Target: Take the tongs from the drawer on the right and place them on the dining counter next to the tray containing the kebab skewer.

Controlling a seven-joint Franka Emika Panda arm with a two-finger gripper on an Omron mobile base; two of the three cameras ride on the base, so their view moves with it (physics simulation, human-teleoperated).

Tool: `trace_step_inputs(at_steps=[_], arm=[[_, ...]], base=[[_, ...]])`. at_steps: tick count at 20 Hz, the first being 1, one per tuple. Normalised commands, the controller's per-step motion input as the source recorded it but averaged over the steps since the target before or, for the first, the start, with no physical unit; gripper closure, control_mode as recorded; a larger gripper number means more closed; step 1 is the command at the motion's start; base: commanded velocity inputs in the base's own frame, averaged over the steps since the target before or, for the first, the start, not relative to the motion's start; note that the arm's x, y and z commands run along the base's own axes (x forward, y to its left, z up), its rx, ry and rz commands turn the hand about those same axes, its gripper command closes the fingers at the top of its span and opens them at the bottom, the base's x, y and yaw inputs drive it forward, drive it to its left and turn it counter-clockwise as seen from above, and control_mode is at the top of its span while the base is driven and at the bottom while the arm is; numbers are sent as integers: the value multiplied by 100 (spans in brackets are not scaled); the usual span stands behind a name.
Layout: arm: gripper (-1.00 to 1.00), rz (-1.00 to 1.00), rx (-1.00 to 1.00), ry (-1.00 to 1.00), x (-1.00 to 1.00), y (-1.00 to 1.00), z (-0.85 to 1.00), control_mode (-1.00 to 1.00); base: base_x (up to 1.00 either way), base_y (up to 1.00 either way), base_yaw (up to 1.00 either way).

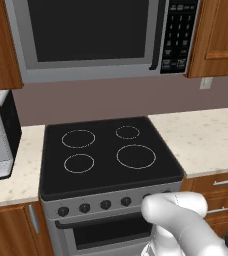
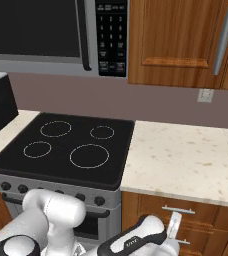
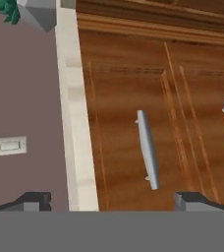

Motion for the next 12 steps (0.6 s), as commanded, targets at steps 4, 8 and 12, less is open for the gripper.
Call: trace_step_inputs(at_steps=[4,8,12], arm=[[-100,0,0,-1,35,0,-17,-100],[-100,0,0,0,39,-2,-17,-100],[-100,0,0,0,29,-11,-9,-100]], base=[[0,0,0],[0,0,0],[0,0,0]])
